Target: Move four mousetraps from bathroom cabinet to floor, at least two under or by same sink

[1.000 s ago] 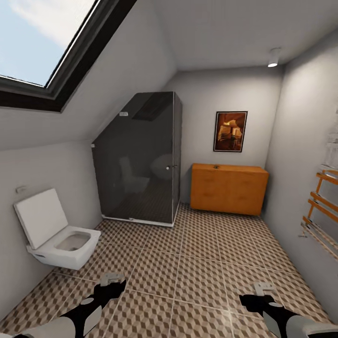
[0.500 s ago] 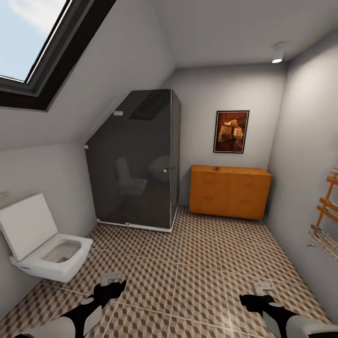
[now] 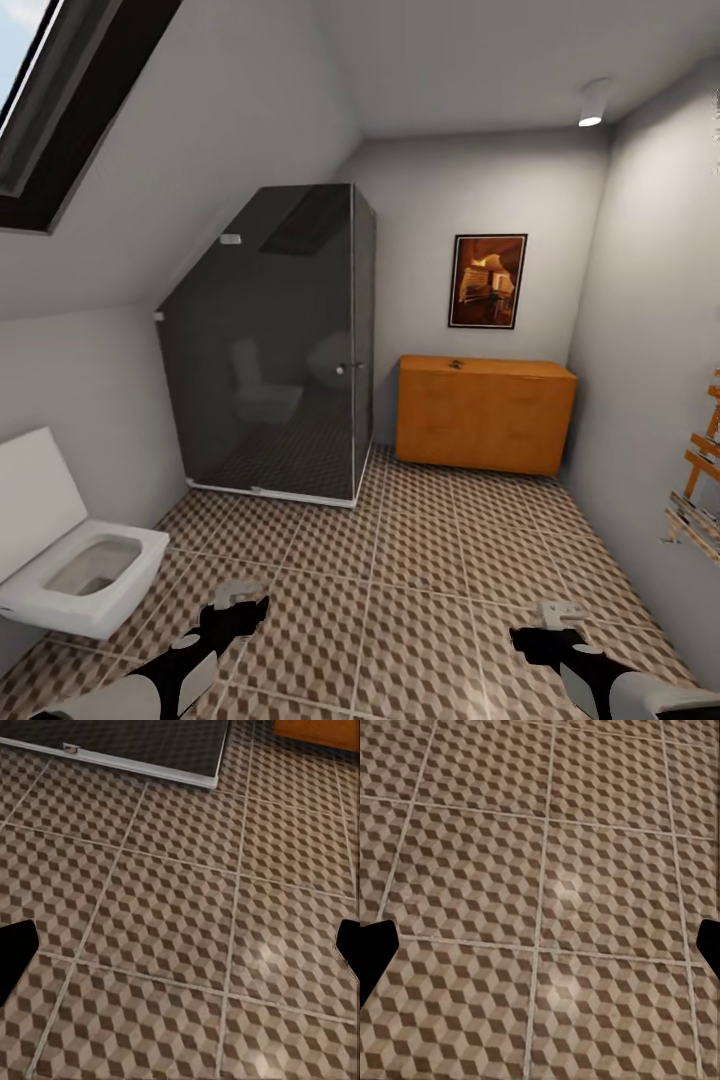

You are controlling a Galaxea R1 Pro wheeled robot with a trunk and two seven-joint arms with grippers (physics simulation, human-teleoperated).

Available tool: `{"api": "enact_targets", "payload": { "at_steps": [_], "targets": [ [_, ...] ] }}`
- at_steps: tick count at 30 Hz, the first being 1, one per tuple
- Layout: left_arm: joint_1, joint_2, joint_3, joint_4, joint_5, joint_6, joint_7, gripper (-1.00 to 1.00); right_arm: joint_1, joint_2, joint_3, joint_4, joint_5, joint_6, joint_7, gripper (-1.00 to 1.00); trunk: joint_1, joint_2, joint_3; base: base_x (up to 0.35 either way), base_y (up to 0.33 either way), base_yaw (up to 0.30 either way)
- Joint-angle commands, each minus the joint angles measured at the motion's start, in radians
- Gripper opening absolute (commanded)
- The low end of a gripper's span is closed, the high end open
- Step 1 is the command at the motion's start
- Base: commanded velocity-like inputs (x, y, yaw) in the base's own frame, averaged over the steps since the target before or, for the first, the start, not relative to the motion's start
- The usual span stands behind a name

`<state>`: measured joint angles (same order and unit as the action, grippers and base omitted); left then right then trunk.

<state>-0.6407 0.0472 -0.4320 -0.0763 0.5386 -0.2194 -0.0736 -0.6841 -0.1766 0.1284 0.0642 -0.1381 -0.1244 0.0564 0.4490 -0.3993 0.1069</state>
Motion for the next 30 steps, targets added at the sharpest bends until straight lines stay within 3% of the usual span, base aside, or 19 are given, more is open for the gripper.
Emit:
{"api": "enact_targets", "payload": {
  "at_steps": [1, 10, 30],
  "targets": [
    [0.000, 0.000, -0.007, 0.001, 0.011, -0.003, -0.005, 1.00, -0.002, 0.000, 0.008, 0.005, -0.011, -0.007, 0.006, 1.00, 0.001, -0.001, 0.000, 0.329, -0.081, -0.211],
    [-0.001, 0.000, -0.007, 0.001, 0.011, -0.003, -0.005, 1.00, -0.002, 0.000, 0.008, 0.005, -0.011, -0.007, 0.005, 1.00, 0.001, -0.001, 0.000, 0.329, -0.081, -0.185],
    [0.000, 0.000, -0.007, 0.001, 0.011, -0.003, -0.005, 1.00, -0.002, 0.000, 0.008, 0.005, -0.011, -0.007, 0.005, 1.00, 0.001, -0.001, 0.000, 0.329, -0.090, -0.016]
  ]
}}
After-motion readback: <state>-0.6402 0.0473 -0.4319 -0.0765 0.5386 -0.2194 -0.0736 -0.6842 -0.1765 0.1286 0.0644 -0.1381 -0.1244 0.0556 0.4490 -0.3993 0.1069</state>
